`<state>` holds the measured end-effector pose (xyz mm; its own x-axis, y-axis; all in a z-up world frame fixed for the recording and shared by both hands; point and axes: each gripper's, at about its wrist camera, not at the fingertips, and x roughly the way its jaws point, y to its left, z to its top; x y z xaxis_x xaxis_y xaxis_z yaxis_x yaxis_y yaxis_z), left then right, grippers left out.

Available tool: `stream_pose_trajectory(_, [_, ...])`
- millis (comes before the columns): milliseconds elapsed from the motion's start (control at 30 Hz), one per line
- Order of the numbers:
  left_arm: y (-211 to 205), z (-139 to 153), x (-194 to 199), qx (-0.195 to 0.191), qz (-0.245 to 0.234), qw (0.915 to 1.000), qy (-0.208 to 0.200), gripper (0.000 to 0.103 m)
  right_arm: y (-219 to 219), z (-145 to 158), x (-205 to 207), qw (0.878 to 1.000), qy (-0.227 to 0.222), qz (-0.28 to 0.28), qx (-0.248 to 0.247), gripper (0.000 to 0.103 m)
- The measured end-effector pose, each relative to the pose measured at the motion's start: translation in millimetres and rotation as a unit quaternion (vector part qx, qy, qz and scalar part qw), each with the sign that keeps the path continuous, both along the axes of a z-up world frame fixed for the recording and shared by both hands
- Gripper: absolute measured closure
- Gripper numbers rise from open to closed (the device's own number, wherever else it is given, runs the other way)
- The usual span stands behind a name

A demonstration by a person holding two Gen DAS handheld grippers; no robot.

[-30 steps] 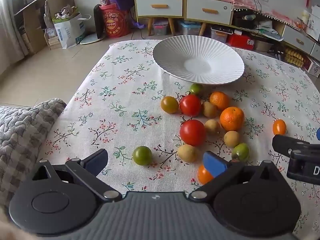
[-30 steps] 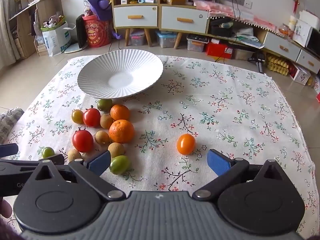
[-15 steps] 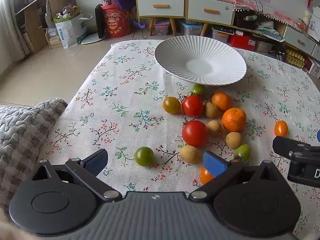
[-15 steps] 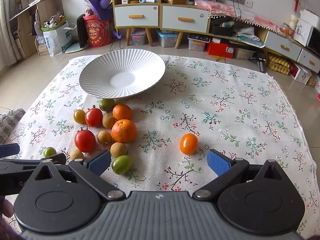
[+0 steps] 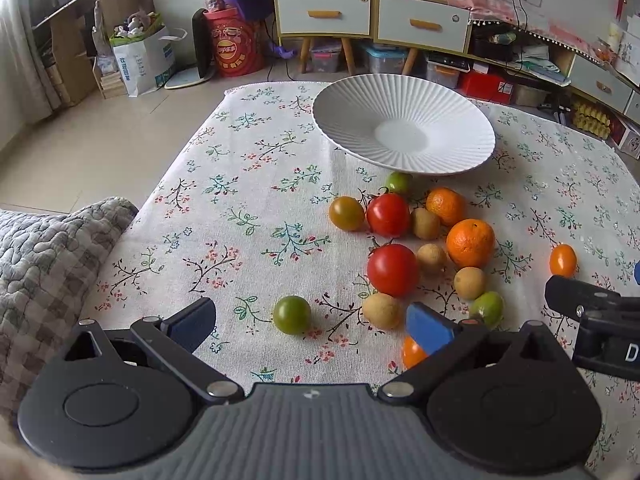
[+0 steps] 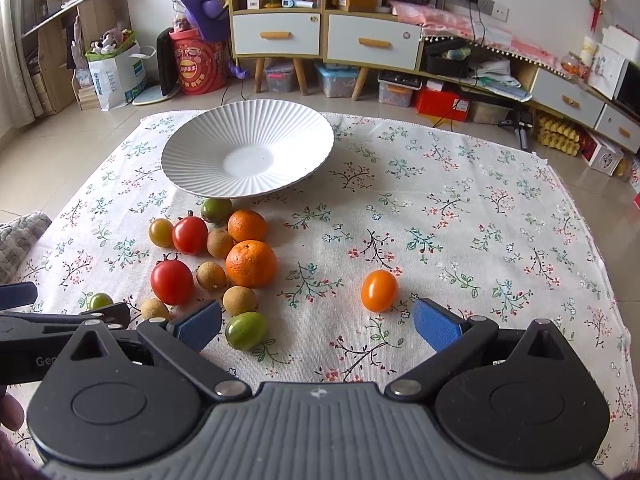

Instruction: Organize fruits

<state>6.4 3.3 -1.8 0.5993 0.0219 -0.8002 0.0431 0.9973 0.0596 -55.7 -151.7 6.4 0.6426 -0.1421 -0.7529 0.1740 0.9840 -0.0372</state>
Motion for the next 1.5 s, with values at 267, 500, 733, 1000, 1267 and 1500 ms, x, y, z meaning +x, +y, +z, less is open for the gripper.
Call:
stream_pose_trajectory(267, [-0.3, 0.5, -0.6, 0.000, -0.002, 1.0000, 0.000, 0.007, 1.0, -0.3, 0.1, 1.000, 0.004, 0.004, 0.001, 0.001])
stream_pose_trajectory(500, [0.3, 0.8, -1.3, -0.001, -0.003, 1.0000, -0.002, 0.007, 0.4, -0.6, 0.6, 1.000, 0.003, 0.006, 0.002, 0.001])
stream_pose_trajectory(733, [3.1, 0.0, -1.1, 0.001, -0.002, 1.0000, -0.002, 0.007, 0.9, -1.6, 0.2, 1.000, 0.003, 0.006, 0.003, 0.001])
stream_pose_trajectory(1000, [4.2, 1.9, -2.1, 0.002, -0.003, 1.0000, -0.008, 0.007, -0.3, -1.0, -1.3, 1.000, 0.001, 0.006, 0.003, 0.001])
stream_pose_trajectory(1267, [8.7, 0.5, -2.2, -0.007, -0.002, 1.0000, -0.006, 0.007, -7.8, -1.7, -2.7, 1.000, 0.000, 0.002, 0.005, 0.001])
stream_pose_trajectory(1500, [13.7, -0.7, -1.4, -0.010, 0.003, 0.9999, -0.006, 0.007, -15.8, -3.4, -4.7, 1.000, 0.000, -0.002, 0.006, 0.001])
